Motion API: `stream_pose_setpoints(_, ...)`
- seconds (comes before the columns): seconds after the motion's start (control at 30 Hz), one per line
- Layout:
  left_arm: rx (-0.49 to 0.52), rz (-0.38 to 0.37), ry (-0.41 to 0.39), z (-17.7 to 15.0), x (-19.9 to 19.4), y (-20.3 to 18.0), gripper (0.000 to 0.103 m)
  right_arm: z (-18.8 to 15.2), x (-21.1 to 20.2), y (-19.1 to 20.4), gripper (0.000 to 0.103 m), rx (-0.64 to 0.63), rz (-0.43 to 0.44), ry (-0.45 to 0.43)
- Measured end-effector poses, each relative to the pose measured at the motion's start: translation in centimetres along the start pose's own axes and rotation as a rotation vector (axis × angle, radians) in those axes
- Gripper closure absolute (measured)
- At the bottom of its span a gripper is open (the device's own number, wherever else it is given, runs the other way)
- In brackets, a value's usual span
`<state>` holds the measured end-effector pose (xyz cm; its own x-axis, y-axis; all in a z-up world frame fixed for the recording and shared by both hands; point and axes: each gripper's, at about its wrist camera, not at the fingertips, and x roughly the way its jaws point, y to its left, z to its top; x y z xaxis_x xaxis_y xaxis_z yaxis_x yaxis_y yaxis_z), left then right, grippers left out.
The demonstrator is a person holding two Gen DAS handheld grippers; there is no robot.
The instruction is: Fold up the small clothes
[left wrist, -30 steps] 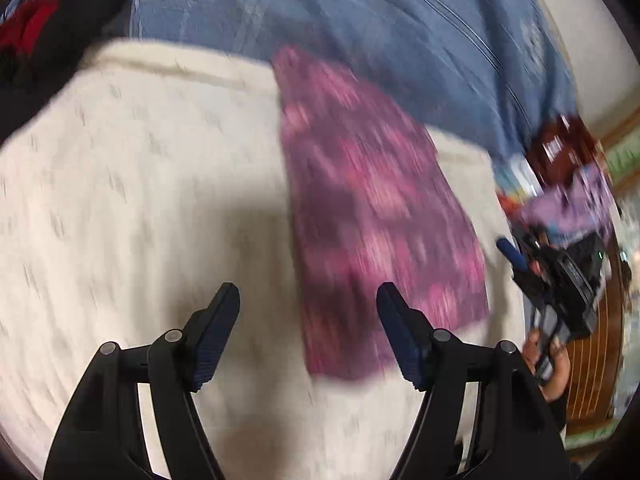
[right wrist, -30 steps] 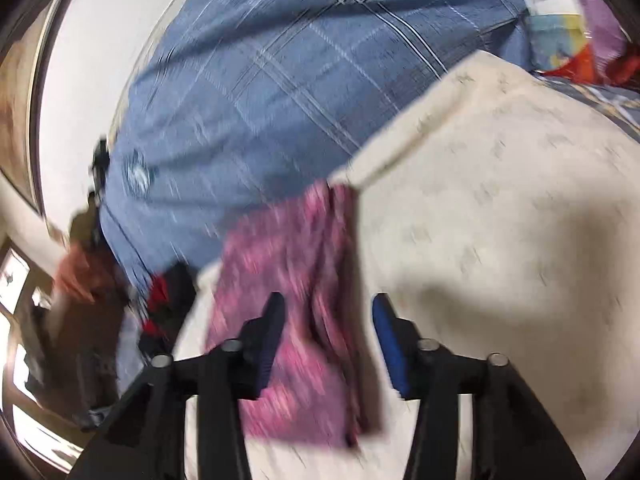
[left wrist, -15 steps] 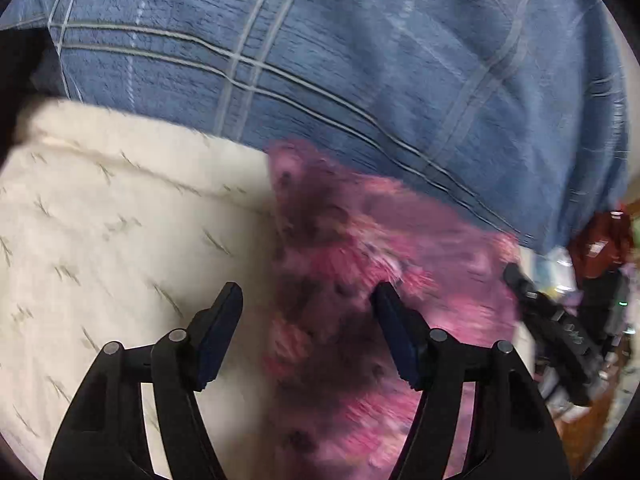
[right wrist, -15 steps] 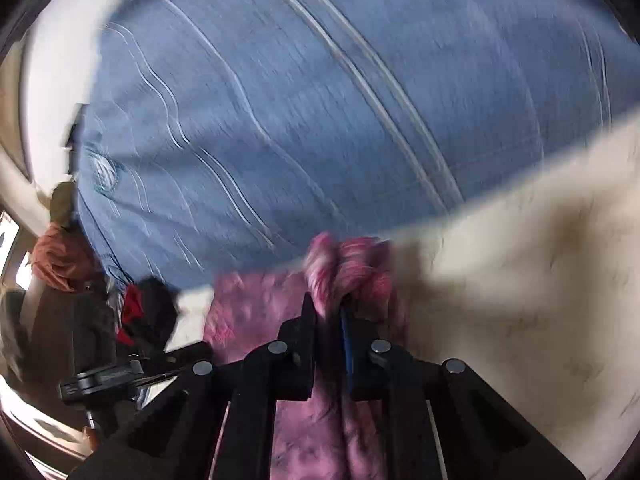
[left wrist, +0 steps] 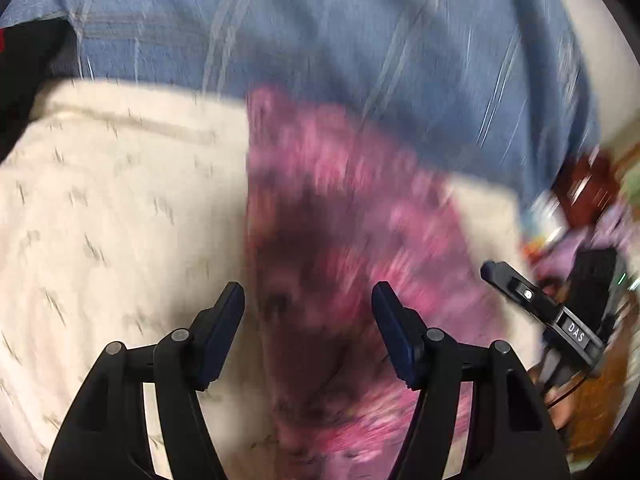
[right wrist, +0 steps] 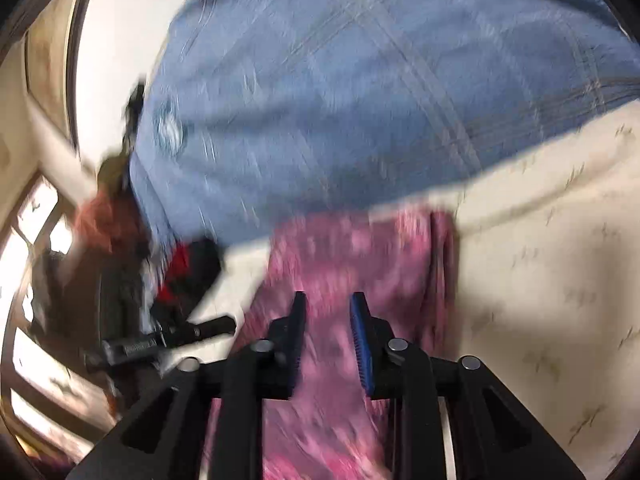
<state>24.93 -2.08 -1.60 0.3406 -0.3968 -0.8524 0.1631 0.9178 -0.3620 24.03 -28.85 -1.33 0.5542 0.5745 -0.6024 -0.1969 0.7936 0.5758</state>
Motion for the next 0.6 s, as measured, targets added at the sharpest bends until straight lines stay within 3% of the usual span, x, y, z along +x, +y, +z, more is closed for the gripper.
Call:
stream_pose_setpoints(0.07,0.052,0.058,-0.016,-1.2,0.9,-0.2,0.034,-2.0,2.2,-0.5,0.079,-0.099,-0.156,0.105)
stream_pose_setpoints(0.13,0.072,0.086,-0.018,-1.2,-0.5,-0.5,0.035,-1.9,0.8,-0.4,0.078,-0.071,-0.186,0.075)
stream_pose_setpoints(0.17,0.061,0.062,-0.021,-1.3,-1.7,-0.2,0.035,-1.8,0.0,-0.5,0.073,-0.038,-0.193,0.066)
stream_pose_setpoints(0.23,0.038,0.021,-0.049,-2.2,-3.8,0.6,0.035,-2.0,-2.4,-0.5,0.073,0.008,-0.127,0.005)
stream_pose_setpoints(0.33,0.041,-0.012,-0.058,-4.5,-5.6,0.6,0.035,-3.7,-5.1,0.9,0.073,-0.032,-0.015,-0.035)
stream_pose_setpoints(0.4,0.039,-0.003,-0.02,-5.9,-4.5,0.3,0.035,-5.6,-4.0,1.9,0.073,-0.11,-0.045,0.01)
stream_pose_setpoints(0.47,0.062,0.022,0.044,-8.1,-2.9,1.1,0.034,-7.0,-1.8,2.0,0.074,-0.183,-0.14,0.098)
stream_pose_setpoints(0.5,0.119,0.068,-0.01,-8.8,-3.3,0.2,0.03,-7.8,-1.5,2.1,0.075,-0.244,-0.184,0.08)
stream_pose_setpoints(0.53,0.198,0.135,-0.01,-9.6,-3.6,-1.0,0.025,-8.1,-1.8,2.1,0.075,-0.264,-0.19,0.07)
stream_pose_setpoints(0.6,0.262,0.137,0.017,-10.4,-3.9,-1.7,0.025,-7.3,-2.2,2.0,0.075,-0.185,-0.183,0.092)
